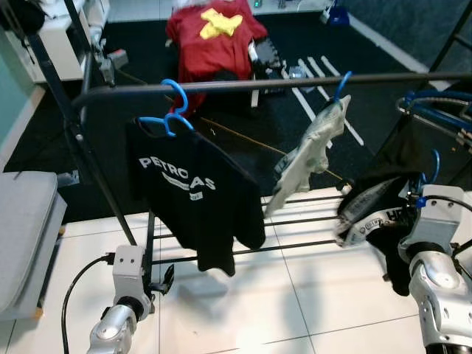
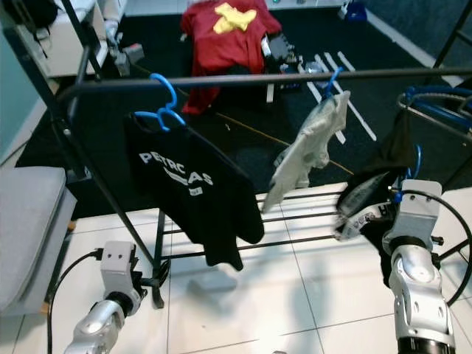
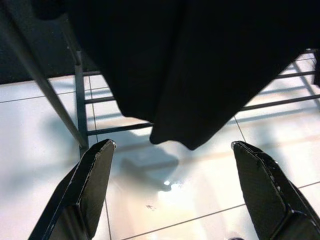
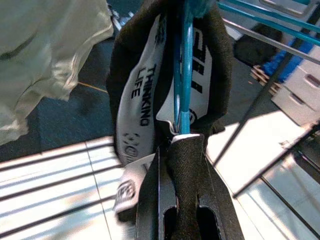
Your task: Hang hanger
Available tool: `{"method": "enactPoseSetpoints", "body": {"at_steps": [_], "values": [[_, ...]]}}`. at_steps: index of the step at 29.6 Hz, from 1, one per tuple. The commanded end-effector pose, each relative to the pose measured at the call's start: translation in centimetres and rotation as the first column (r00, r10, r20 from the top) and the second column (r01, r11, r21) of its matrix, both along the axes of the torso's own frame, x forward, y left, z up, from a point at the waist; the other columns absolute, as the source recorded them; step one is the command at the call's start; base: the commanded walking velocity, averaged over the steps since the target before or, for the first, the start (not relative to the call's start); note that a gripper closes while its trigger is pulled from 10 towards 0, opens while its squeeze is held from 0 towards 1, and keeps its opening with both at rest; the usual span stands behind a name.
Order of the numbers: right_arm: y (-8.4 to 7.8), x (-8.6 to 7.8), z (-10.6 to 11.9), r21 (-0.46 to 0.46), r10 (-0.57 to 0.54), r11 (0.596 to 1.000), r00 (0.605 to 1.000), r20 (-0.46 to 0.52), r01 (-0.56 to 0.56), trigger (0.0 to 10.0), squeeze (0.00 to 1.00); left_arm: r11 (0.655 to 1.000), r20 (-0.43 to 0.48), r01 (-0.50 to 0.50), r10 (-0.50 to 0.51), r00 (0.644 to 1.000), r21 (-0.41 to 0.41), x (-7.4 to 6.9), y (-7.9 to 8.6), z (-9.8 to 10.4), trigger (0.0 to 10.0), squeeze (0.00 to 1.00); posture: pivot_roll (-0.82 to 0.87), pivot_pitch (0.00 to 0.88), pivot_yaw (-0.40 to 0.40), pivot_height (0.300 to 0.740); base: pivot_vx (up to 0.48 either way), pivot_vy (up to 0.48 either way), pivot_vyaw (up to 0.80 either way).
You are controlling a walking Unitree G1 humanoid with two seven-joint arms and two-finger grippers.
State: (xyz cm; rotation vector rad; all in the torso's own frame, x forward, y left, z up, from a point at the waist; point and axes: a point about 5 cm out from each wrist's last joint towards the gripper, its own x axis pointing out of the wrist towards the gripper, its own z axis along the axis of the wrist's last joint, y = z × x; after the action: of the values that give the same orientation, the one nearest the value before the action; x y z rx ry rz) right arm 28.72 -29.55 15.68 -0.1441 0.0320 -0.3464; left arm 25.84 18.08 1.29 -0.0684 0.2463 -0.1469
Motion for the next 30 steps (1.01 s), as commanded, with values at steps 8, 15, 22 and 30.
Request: {"method": "enactPoseSetpoints", "body": {"at_steps": [8,15,22,30], "values": [[0.4,0.9,1.2,-0.002,0.090,0.996,0.996,-0.003,-0.091,10.0,0.00,1.000,-0.014,-0.004,0.004,1.000,-0.008,0.0,-0.5,0.1,10.0,0.00,-0.07,0.168,0.002,0.740,0.000,-0.388,0.00],[0.7,1.8,2.2,-0.007,0.108,0.994,0.994,0.003,-0.108,10.0,0.00,0.999,-0.002,-0.032,0.032,0.999,-0.014,0.2,-0.1,0.5,10.0,0.00,-0.07,0.176,0.002,0.740,0.000,0.000,0.76],[1.2,2.5,2.9,-0.012,0.126,0.992,0.992,0.017,-0.126,10.0,0.00,1.000,-0.009,-0.026,0.026,1.000,-0.017,0.3,-0.1,0.6,10.0,0.00,-0.07,0.178,0.003,0.740,0.036,-0.174,0.65],[1.8,3.6,4.4,-0.017,0.152,0.988,0.987,0.050,-0.151,10.0,0.00,0.998,-0.009,-0.052,0.052,0.999,-0.029,0.5,-0.1,0.8,10.0,0.00,-0.07,0.181,0.006,0.740,0.126,-0.202,0.26]]}}
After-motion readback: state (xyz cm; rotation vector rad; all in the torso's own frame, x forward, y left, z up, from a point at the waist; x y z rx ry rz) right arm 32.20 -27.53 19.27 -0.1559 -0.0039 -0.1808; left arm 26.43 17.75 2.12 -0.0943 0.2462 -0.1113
